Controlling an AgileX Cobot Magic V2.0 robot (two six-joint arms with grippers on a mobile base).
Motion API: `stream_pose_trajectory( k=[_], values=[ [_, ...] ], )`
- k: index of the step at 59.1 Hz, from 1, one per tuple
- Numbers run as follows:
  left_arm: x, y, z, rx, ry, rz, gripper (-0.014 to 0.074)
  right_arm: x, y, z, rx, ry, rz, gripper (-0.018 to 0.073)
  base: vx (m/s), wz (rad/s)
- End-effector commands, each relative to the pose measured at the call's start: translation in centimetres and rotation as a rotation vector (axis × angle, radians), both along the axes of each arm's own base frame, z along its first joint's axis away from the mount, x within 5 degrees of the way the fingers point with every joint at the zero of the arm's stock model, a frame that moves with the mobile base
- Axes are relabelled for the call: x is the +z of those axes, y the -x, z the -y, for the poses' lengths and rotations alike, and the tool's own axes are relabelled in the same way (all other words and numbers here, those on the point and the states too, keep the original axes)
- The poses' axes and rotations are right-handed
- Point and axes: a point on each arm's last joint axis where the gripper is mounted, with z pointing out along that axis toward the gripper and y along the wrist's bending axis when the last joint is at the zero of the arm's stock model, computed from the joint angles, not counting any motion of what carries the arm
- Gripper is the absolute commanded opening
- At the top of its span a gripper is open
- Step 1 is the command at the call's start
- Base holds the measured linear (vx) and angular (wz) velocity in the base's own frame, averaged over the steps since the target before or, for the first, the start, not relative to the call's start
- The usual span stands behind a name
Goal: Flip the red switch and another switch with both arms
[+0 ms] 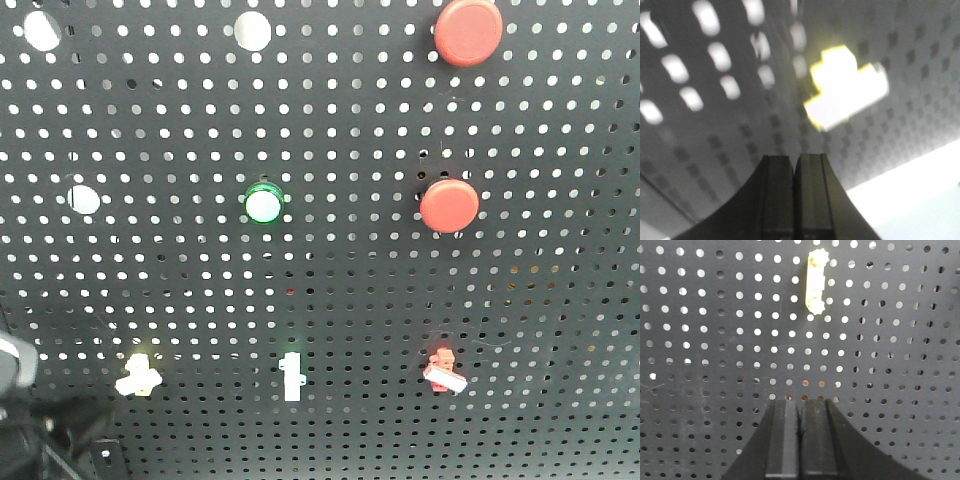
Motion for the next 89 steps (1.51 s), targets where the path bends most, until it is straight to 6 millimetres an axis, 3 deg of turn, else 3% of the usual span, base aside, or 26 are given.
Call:
stream_pose_trajectory(
  k=[1,23,36,49,65,73,89],
  values=[
    [2.0,0.0,0.7,-0.02,0.098,0.079,0.0002,1.9,0.0,0.0,0.005,0.007,0.112,-0.0006,0.0,0.0],
    [5.7,1.8,0.5,-0.078,0.235,0.314,0.0002,1.8,-0.2,-0.2,0.021,0.012,0.1,-0.0006,0.0,0.0],
    [8.0,2.8,0.5,-0.136,0.309,0.51,0.0002,1.5,-1.3,-2.5,0.219,0.049,0.098,-0.0006,0.0,0.0],
    [8.0,2.8,0.5,-0.138,0.316,0.514,0.0002,1.7,-4.1,-6.2,0.439,0.053,0.06,-0.0006,0.0,0.0],
    [8.0,2.8,0.5,-0.138,0.315,0.512,0.0002,3.8,-8.5,-10.6,0.568,0.044,0.071,-0.0006,0.0,0.0],
    [8.0,2.8,0.5,-0.138,0.315,0.512,0.0002,3.3,-9.8,-12.2,0.604,0.047,0.044,-0.0006,0.0,0.0],
    [8.0,2.8,0.5,-0.138,0.315,0.512,0.0002,0.5,-11.5,-12.8,0.576,0.019,-0.132,-0.0006,0.0,0.0]
  ],
)
